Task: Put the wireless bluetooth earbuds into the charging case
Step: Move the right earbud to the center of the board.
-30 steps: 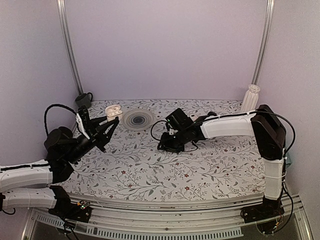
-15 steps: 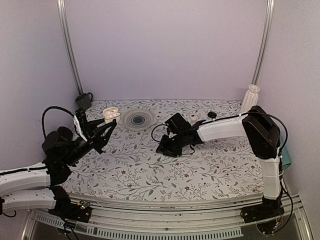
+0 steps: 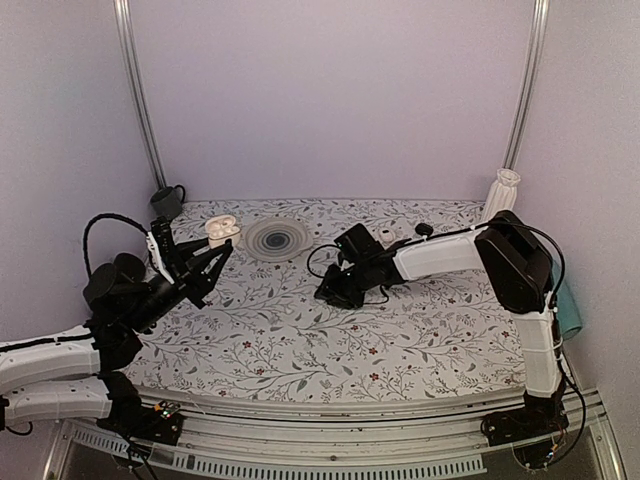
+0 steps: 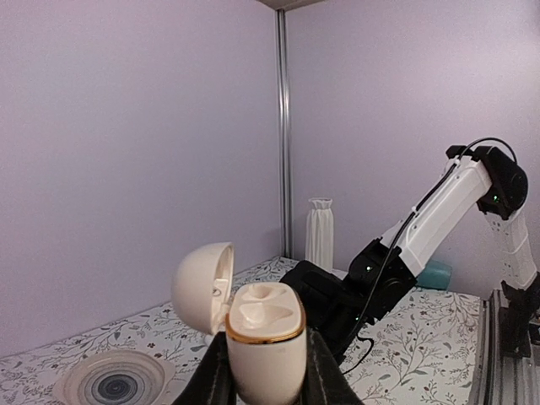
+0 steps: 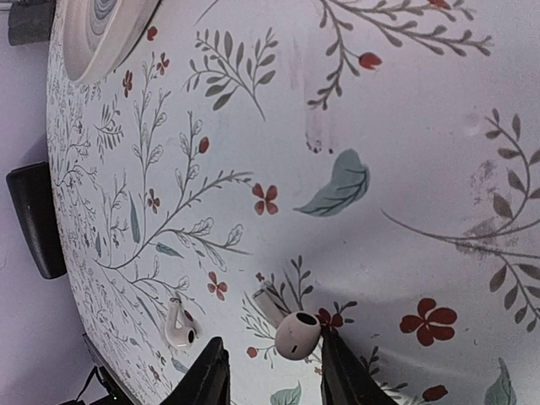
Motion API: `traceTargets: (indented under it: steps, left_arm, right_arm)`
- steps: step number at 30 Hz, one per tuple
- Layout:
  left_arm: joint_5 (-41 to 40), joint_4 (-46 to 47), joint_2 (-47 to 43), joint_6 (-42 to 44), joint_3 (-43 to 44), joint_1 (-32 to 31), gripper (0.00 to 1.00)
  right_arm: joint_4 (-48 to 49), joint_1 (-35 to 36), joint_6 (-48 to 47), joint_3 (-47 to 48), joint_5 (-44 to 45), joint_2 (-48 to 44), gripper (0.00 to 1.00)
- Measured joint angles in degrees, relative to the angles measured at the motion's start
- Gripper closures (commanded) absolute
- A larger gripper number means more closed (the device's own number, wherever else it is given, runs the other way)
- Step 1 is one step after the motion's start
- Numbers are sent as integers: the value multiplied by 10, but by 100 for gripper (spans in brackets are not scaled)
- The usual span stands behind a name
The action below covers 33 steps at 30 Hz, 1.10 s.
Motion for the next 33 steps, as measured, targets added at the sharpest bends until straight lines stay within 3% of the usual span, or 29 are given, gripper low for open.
traceTargets:
  steps: [12, 33]
  left_arm:
    - [0, -12, 0, 0, 0, 0, 100]
    - [1, -17, 19, -3, 0, 0, 100]
  right_arm:
    - [-23, -1, -30, 82, 1, 50, 62]
    - [-176, 26, -213, 199, 94, 80, 65]
